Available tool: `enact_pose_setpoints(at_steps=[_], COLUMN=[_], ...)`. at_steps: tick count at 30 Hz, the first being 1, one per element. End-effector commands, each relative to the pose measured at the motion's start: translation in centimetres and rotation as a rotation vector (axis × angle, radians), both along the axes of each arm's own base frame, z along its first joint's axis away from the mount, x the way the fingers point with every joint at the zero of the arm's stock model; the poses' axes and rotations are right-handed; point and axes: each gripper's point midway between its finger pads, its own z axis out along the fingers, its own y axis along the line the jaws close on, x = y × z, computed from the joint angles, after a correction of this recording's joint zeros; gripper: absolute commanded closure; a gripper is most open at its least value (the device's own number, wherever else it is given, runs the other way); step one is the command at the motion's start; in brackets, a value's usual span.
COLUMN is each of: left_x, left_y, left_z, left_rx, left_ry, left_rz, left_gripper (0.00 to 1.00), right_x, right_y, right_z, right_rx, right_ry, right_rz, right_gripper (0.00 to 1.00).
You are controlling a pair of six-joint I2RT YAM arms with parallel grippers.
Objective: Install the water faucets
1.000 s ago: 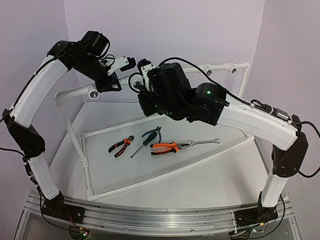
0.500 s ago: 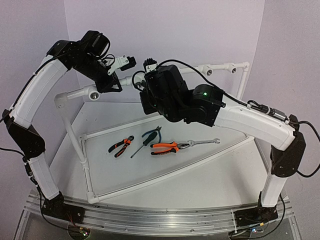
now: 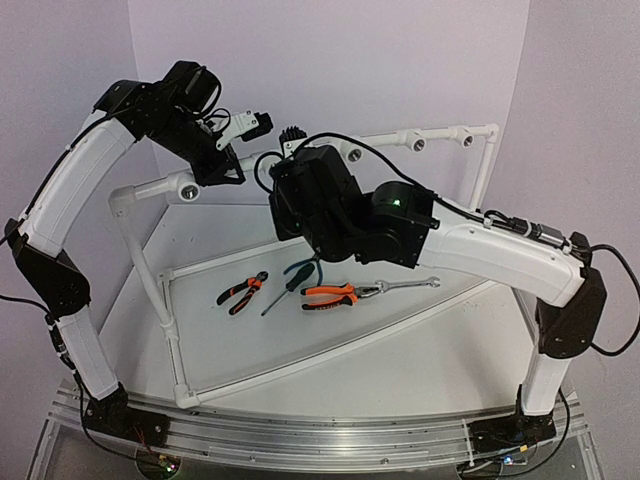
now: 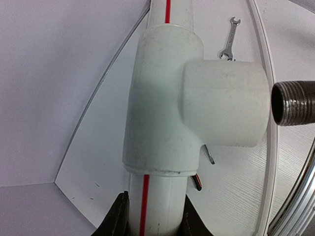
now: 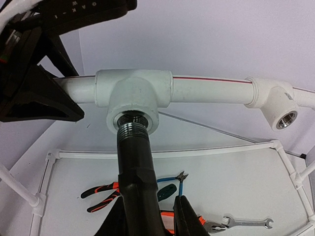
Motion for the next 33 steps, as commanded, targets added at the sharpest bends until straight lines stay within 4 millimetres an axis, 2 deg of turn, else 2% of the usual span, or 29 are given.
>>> enact_pose_setpoints(at_steps=[1, 8, 16, 22, 27, 33], left_x=[2.1, 2.2, 2.4, 2.4, 2.4, 2.4], left_y=[0.4, 0.3, 0.7, 0.8, 0.9, 0.6], left_z=[-0.9, -0.7, -0.7, -0.5, -0.6, -0.6], left_rx=[-0.276, -0.286, -0.275, -0.276, -0.272, -0.278], left_ry=[0.210, 0.209, 0.190, 0.186, 0.185, 0.188], left_rz=[0.423, 0.428, 0.450, 0.451, 0.454, 0.446], left_gripper=[1.00, 1.00, 1.00, 1.00, 1.00, 1.00], right_x=[0.9, 1.2, 0.9, 1.7, 2.1, 2.2], right_y=[0.0, 0.4, -0.1, -0.3, -1.3, -0.5], right_z=[1.6, 2.0, 3.0, 2.3, 2.9, 2.8], right_rx=[0.078, 0.093, 0.123, 0.126, 0.157, 0.168], right_ry=[-0.030, -0.033, -0.032, -0.026, -0.025, -0.019], right_rz=[-0.054, -0.053, -0.046, -0.071, -0.095, -0.084], right_gripper=[1.00, 1.00, 1.00, 1.00, 1.00, 1.00])
